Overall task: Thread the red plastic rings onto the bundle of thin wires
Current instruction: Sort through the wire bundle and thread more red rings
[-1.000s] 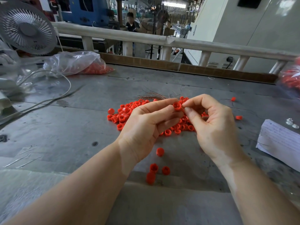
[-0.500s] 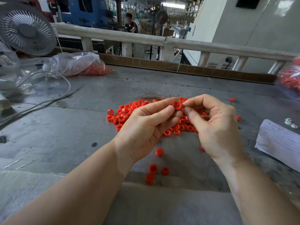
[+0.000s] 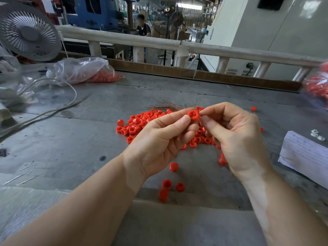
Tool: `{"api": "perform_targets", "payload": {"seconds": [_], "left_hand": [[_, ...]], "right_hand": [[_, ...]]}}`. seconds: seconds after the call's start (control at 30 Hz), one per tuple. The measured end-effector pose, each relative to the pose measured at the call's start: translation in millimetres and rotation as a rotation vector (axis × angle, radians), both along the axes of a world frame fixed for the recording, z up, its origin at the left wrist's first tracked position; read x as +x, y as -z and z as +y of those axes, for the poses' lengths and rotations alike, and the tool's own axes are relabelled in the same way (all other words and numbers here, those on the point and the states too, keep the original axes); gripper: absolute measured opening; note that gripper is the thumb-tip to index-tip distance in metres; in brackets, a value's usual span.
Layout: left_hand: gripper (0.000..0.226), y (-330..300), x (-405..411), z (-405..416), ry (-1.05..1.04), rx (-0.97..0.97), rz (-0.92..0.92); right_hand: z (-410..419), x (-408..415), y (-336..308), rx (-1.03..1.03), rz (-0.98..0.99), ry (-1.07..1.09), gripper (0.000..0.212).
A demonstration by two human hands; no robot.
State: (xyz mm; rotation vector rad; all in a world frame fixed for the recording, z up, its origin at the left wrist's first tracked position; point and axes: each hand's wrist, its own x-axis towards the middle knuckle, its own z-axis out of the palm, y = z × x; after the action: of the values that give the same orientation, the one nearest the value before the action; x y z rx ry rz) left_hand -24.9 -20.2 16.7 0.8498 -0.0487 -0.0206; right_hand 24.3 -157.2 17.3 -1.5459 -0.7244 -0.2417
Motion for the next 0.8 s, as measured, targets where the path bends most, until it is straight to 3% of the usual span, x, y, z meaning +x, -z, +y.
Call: {"api": "perform_targets", "payload": {"seconds": [0.4,0.53,0.8], "left_hand": [[0.023,2.5,0.7,-2.1,0.02,-0.009,-0.04],[0.023,3.1,-0.2,-4.3,0.056,0.008,-0.076],[0.017,5.0,3.5,1.7,-0.045,-0.026,-0.028]], "right_hand": [[2.2,0.6,3.3,0.02,0.169,-0.095,0.006],[4.0,-2.2,3.6,-0.021,0.137,-0.149,0.011],[0.1,1.9,2.7,-0.005,0.043,-0.026,0.013]]}}
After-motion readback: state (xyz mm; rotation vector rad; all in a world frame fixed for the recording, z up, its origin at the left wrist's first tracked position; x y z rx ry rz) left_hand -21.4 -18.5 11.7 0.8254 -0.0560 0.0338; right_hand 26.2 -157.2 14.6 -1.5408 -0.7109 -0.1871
